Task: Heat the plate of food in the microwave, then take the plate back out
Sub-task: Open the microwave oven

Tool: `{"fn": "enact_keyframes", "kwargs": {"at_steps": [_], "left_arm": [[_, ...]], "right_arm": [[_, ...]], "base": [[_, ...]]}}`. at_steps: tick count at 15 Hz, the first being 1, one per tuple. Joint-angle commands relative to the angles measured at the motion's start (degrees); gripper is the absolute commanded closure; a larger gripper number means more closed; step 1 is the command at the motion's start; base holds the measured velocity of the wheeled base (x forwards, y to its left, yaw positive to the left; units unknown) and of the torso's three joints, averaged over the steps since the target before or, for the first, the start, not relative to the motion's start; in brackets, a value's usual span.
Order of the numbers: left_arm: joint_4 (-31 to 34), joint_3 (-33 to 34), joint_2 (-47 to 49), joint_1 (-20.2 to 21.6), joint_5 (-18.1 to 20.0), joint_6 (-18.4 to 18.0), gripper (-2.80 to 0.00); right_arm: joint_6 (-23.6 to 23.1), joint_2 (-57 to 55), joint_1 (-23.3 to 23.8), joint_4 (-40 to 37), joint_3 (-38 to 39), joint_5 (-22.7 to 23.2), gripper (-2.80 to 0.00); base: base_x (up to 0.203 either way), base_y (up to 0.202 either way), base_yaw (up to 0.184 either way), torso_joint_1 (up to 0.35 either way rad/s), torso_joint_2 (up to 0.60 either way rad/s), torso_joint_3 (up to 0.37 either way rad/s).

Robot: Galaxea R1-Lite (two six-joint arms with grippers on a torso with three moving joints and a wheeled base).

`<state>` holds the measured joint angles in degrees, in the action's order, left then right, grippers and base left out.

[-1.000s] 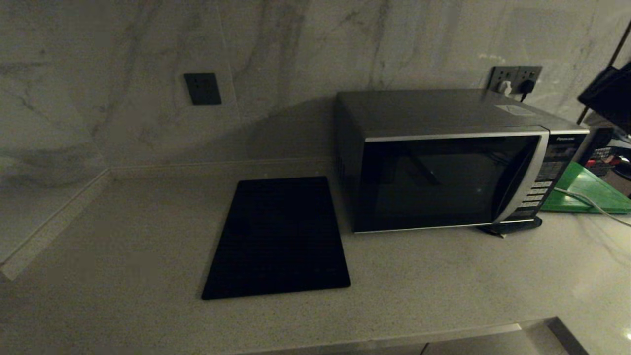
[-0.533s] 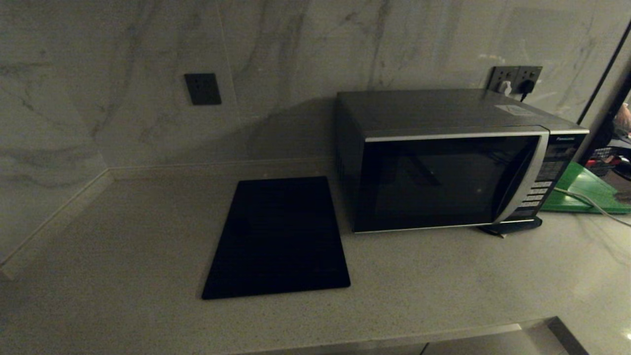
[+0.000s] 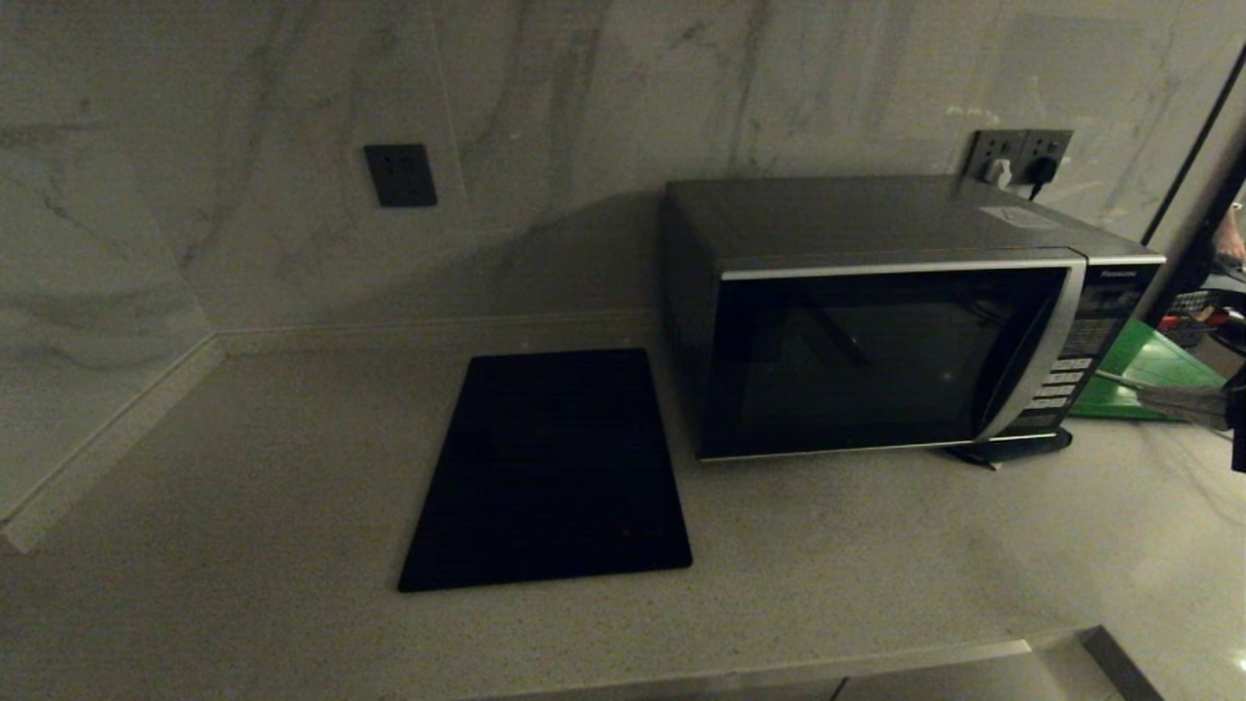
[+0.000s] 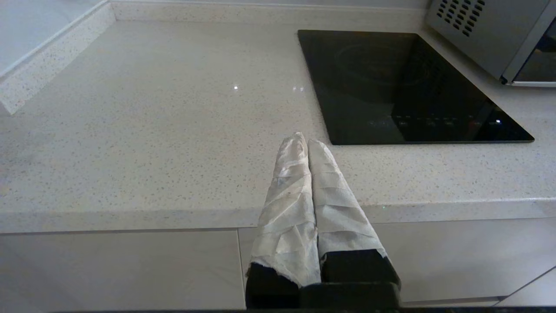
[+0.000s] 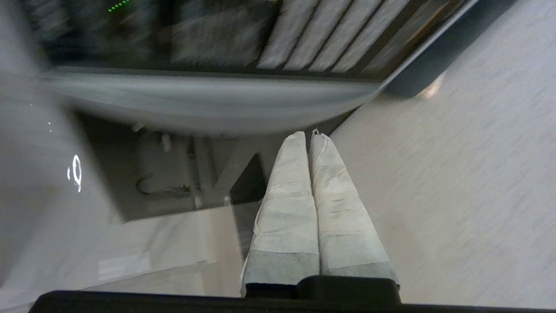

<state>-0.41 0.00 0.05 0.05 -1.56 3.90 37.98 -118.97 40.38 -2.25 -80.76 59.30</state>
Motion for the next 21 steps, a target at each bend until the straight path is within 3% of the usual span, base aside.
{"fn": "enact_keyframes", "kwargs": {"at_steps": [1, 6, 21], "left_arm": [[0.0, 0.0, 0.0, 0.0, 0.0, 0.1, 0.0], [0.0, -0.1, 0.0, 0.0, 0.0, 0.1, 0.0], [0.0, 0.0, 0.0, 0.0, 0.0, 0.1, 0.0]], "right_arm": [[0.1, -6.1, -0.1, 3.2, -1.2, 0.2, 0.0], [-4.5, -12.5, -3.5, 4.5, -3.7, -4.9, 0.0], [-4.4, -19.1, -6.8, 5.1, -11.2, -5.2, 0.0]], "base": [[0.0, 0.0, 0.0, 0.0, 0.0, 0.0], [0.0, 0.0, 0.0, 0.0, 0.0, 0.0], [0.0, 0.0, 0.0, 0.0, 0.0, 0.0]]}}
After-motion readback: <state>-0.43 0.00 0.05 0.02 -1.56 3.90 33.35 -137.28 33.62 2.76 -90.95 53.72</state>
